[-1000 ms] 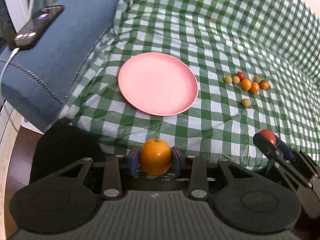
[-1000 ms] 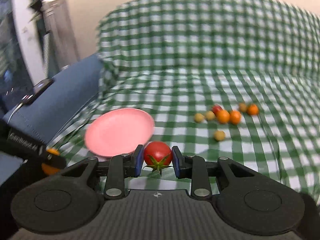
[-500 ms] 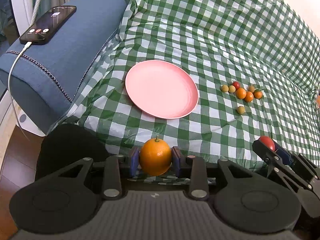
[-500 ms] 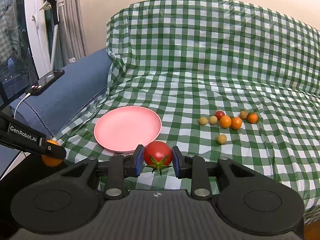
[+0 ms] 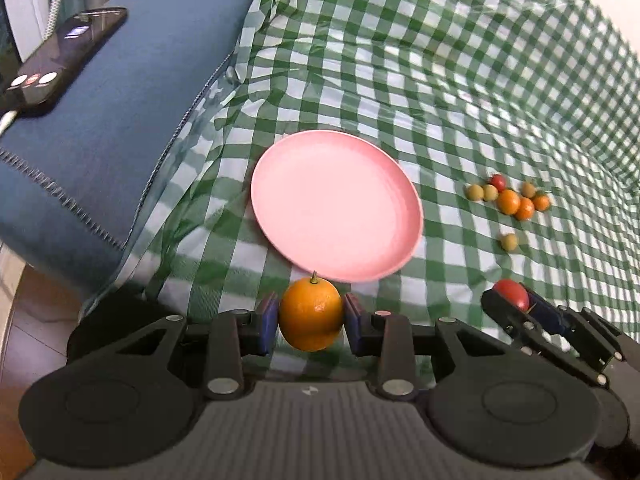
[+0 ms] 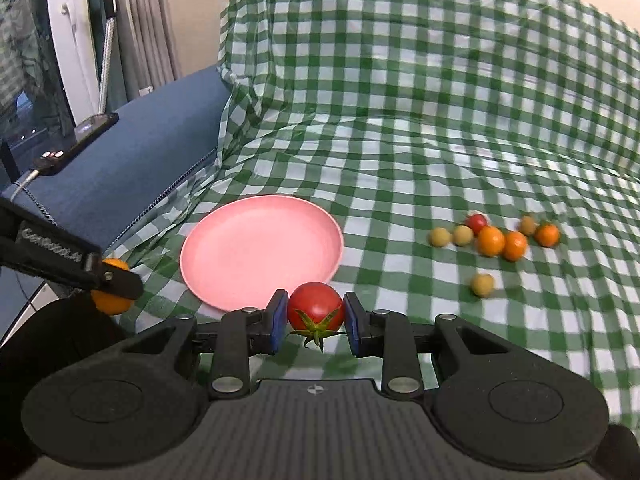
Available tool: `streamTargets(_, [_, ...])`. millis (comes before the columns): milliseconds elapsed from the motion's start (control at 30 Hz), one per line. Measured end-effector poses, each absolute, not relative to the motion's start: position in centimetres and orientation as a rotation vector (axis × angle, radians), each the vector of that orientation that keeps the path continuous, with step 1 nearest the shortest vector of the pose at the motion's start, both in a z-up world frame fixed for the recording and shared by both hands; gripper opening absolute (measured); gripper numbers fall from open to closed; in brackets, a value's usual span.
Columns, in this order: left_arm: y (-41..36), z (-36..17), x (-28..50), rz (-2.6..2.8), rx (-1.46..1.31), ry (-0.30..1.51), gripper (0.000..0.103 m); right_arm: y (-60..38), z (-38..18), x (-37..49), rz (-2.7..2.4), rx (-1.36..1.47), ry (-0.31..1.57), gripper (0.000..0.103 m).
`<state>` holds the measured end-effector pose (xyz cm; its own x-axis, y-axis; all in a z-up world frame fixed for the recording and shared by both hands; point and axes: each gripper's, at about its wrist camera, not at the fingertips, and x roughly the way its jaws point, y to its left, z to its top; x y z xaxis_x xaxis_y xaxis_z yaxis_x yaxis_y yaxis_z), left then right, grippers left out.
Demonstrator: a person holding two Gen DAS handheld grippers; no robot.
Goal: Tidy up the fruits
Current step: 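Carry both fruits to the pink plate and open both grippers over it, then lift both tools away from the plate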
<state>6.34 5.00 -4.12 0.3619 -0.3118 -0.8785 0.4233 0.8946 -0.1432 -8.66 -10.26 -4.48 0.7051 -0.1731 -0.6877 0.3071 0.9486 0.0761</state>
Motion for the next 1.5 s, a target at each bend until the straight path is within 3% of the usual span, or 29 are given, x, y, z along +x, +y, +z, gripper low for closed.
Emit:
streamTargets(700, [-1.3, -13.1, 16.1, -0.474, 0.268, 1.231, 0.040, -11.4, -13.3, 3.5, -0.169, 0.109, 0.908, 0.032])
streamTargets(733, [-1.3, -13.2, 16.2, -0.472, 0.261, 1.228, 0.043, -11.3, -13.3, 3.4, -0.171, 0.104, 0.906, 0.037])
streamTargets(800, [-1.1, -12.5, 16.4, -0.485, 0.236, 1.198, 0.075, -11.1, -13.0, 3.1, -0.182, 0.091, 0.896, 0.073])
streamTargets(833, [-0.8, -11.9, 16.3, -0.498, 0.214, 1.176, 0.086, -11.0, -12.6, 2.8, -0.189, 0.084, 0.883, 0.080])
streamTargets(867, [-0.5, -11.0, 16.0, -0.483, 0.203, 1.153, 0.103, -10.8, -12.0, 2.4, -0.199, 0.078, 0.864, 0.088])
streamTargets(1000, [1.6, -7.8, 13.9, -0.433, 0.205, 1.054, 0.103, -9.8, -9.9, -0.7, -0.209, 0.091, 0.850, 0.097])
streamTargets(1333, [7.6, -5.6, 3.8, -0.306, 0.202, 1.057, 0.103, -8.8, -6.4, -8.3, -0.316, 0.207, 0.814, 0.098])
streamTargets(1500, [8.3, -2.6, 1.9, -0.326, 0.196, 0.966, 0.103, -7.3, -3.8, -11.2, -0.336, 0.142, 0.734, 0.100])
